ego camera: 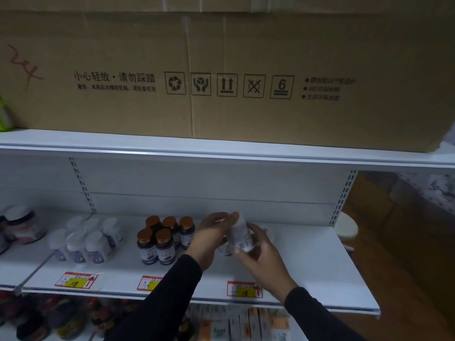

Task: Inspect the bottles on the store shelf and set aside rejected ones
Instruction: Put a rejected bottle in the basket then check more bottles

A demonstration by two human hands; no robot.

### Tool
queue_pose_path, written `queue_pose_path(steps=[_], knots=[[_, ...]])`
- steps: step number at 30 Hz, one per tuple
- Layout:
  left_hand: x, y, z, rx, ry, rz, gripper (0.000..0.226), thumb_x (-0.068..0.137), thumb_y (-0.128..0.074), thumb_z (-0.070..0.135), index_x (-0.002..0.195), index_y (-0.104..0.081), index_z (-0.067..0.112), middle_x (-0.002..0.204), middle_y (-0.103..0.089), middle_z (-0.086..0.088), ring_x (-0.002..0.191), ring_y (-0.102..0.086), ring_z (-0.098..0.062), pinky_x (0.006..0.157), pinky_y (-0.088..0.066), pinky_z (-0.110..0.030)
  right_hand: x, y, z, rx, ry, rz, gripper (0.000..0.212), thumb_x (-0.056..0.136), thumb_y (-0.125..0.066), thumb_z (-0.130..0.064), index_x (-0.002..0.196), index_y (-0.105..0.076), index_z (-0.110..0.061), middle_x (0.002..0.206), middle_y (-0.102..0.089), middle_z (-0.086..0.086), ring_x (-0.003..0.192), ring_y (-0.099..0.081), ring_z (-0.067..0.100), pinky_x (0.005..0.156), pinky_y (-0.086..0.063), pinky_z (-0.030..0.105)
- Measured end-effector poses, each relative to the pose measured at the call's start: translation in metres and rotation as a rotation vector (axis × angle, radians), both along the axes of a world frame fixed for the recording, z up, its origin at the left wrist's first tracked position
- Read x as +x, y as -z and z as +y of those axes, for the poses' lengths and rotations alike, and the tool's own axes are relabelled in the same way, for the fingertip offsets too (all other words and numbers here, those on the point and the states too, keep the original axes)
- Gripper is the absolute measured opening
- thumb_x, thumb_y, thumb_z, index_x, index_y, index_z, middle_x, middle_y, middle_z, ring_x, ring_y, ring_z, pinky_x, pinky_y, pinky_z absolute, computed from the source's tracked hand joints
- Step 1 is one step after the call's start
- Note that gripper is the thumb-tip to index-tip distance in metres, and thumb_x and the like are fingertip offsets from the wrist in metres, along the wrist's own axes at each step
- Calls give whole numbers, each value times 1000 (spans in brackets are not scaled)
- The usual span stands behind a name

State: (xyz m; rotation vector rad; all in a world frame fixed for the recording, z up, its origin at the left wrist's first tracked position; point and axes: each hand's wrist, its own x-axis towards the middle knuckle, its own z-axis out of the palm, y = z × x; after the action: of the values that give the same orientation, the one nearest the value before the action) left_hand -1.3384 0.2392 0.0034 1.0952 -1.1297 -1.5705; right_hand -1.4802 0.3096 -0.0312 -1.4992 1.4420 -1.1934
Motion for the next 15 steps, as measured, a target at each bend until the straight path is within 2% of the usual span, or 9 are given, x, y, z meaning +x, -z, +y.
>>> queue_pose_path(steps=[6, 8, 12, 15], knots=[[1, 2, -1, -22, 62, -40, 34, 89, -70, 21, 119, -60, 10, 113, -69, -15, 98, -70, -27, 88, -57, -38, -2, 0, -2, 32, 6, -24, 46, 96, -60, -30, 133, -37, -44, 114, -60, -25, 100, -61, -11, 83, -49, 10], [-1, 2, -1, -14, 70, -27, 33, 89, -70, 18, 119, -59, 10, 111, -70, -16, 97, -71, -28, 85, -58, -37, -2, 0, -2, 31, 5, -34, 46, 97, -58, -29, 135, -37, -43, 112, -59, -28, 101, -60, -13, 85, -49, 10], [-3, -2, 1, 2, 55, -31, 33, 91, -67, 25, 118, -59, 8, 107, -71, -16, 92, -72, -30, 83, -59, -40, -3, -4, 0, 3, -10, -54, 50, 95, -60, -32, 136, -35, -47, 117, -58, -25, 106, -62, -6, 93, -53, 23], [-2, 1, -3, 97, 69, -77, 41, 94, -60, 42, 111, -65, 5, 99, -74, -15, 92, -72, -31, 89, -57, -45, -3, -11, 3, -16, -49, -31, 59, 89, -69, -32, 134, -36, -46, 119, -58, -20, 105, -62, -5, 87, -53, 18]])
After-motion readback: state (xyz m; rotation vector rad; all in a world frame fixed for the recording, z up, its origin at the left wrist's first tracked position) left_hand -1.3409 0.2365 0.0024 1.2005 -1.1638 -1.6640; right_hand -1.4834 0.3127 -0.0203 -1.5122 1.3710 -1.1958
